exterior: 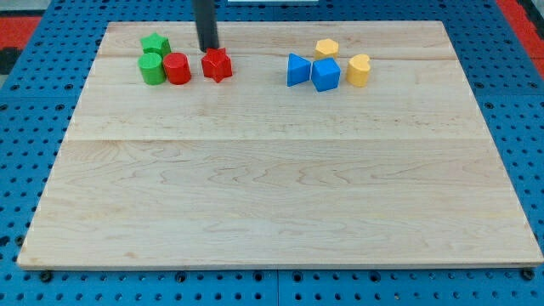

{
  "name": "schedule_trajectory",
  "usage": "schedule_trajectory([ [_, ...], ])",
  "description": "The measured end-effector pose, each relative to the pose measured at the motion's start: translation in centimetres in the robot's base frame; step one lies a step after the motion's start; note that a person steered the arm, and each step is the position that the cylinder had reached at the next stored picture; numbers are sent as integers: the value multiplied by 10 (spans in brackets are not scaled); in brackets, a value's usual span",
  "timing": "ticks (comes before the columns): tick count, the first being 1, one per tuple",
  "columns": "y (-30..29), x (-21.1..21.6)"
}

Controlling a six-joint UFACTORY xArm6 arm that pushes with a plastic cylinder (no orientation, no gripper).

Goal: Move the re circle to the group of blocks

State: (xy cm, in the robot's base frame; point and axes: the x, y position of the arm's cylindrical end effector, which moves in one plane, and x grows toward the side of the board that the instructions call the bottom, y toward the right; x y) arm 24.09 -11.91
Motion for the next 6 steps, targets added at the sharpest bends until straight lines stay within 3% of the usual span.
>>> schedule_trajectory([
  [4,-60,21],
  [6,-48,57],
])
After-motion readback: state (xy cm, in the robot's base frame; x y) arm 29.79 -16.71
